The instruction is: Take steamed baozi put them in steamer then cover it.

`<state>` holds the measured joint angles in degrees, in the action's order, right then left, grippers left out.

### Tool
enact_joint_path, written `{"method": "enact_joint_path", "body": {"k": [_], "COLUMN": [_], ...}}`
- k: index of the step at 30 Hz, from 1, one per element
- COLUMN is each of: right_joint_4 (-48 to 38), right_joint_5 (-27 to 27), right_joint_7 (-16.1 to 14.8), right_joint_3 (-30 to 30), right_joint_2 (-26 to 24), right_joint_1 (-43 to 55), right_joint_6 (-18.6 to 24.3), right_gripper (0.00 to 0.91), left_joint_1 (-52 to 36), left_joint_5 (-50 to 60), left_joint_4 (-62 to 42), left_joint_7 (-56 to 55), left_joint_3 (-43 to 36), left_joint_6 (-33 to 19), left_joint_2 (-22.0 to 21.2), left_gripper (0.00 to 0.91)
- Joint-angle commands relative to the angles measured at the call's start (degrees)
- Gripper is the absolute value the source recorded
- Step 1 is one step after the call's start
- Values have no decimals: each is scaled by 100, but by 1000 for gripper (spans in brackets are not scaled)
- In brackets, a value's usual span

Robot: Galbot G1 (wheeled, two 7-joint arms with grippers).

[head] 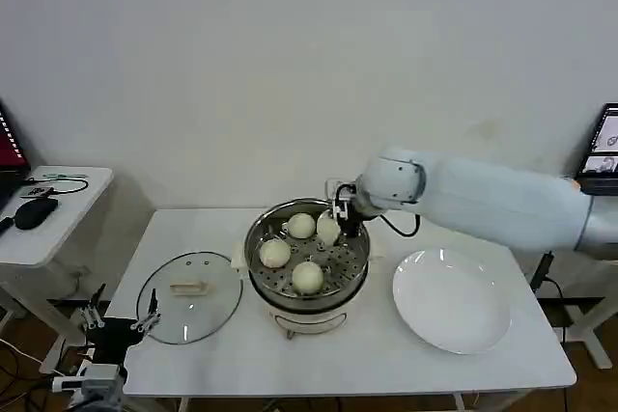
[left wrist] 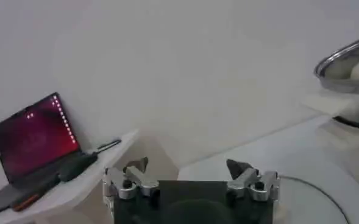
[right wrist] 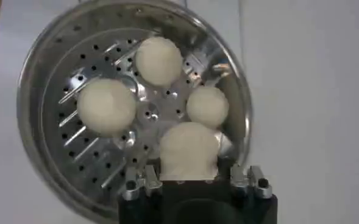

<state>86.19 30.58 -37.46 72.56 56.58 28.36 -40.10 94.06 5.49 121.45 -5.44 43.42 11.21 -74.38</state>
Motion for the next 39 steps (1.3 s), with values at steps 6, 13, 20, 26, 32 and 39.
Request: {"method": "enact_joint_path", "body": {"k": [6,13,20,26,32,39], "right_joint_4": [-413,-494,-497,-369,412,1582], "right_joint_5": [-111,-153,-268,-354,-426,-29], "right_joint_7": [61,7,-46,-50,210,1246], "right_joint_3": [38,-33,-16,-82,-349,-1356], "right_joint_2": [256,357,375,239,-281,-1462], "right_joint_1": [-335,-393,-374,-292,33,-535], "right_joint_6": [-153,-153,-156,-153,-147,-108], "right_gripper": [625,635,907,907,907,907], "left_joint_1": [-13,13,18,18,-23,-97], "left_joint_5": [-6,20,7,4,-14,-66], "left_joint_4": [-18,-2,22,15,-37,-130], "left_joint_7": [-2,-6,-7,-4,1,0], "left_joint_3": [30,33,72,71,70,45], "left_joint_6": [-4,-14,-11,-11,-8,1], "left_joint_2": [19,43,26,26,45,42], "left_gripper": [907,907,907,907,907,907]}}
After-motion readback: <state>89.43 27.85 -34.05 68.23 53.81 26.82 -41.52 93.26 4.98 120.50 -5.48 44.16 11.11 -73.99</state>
